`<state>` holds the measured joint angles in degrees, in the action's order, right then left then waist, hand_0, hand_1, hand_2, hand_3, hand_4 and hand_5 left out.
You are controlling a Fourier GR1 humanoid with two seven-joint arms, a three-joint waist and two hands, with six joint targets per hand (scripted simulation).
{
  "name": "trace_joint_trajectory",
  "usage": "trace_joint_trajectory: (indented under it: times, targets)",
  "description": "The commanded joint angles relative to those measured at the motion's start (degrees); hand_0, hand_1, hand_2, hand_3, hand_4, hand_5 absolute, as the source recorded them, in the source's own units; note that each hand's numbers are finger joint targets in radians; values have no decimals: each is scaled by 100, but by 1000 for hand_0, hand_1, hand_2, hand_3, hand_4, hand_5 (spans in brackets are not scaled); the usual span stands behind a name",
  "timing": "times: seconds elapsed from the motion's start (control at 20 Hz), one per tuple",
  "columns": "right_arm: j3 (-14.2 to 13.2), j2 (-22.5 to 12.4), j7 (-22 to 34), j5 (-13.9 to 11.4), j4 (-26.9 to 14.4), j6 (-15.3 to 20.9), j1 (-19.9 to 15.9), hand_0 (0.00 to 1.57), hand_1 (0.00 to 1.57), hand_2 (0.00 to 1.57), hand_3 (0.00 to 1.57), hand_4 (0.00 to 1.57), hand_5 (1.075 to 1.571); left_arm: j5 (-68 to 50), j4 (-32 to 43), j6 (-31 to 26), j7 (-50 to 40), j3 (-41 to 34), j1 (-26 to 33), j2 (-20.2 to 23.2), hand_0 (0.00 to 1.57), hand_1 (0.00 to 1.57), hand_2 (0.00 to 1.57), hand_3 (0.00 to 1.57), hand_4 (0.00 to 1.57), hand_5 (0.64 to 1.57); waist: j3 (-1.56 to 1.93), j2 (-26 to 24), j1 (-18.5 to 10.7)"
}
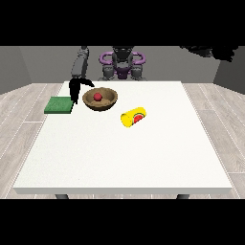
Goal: Pick the cup and pour the ball into the bowl, then pick the bowl and place it on the pad
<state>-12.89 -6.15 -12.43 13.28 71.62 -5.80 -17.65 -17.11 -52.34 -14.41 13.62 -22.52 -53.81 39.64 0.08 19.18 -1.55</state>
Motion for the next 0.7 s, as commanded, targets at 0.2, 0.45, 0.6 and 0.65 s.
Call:
trace_joint_trajectory:
  times: [0.2, 0.45, 0.6, 0.65]
  targets:
    - [-115, 101, -157, -10, -1521, 150, -789, 0, 0, 0, 0, 412, 1571, -203, -171, 93, -768, 25, -488, 212, 0, 0, 0, 0, 0, 1535, -3, -130, 1]
    - [-647, -375, -538, 306, -2271, -114, -1191, 0, 0, 0, 0, 401, 1571, -385, -388, -152, -649, -88, -438, 374, 0, 0, 0, 0, 0, 1537, -2, 219, -193]
    - [-462, -267, -649, 138, -2388, -46, -1164, 0, 0, 0, 0, 337, 1570, -459, -293, -165, -725, -175, -425, 487, 0, 0, 0, 0, 41, 1525, -4, 143, -199]
    - [-439, -211, -964, 79, -2588, -148, -1038, 0, 0, 0, 0, 338, 1569, -521, -456, -154, -976, -155, -623, 593, 0, 0, 0, 0, 0, 1531, 0, 189, -275]
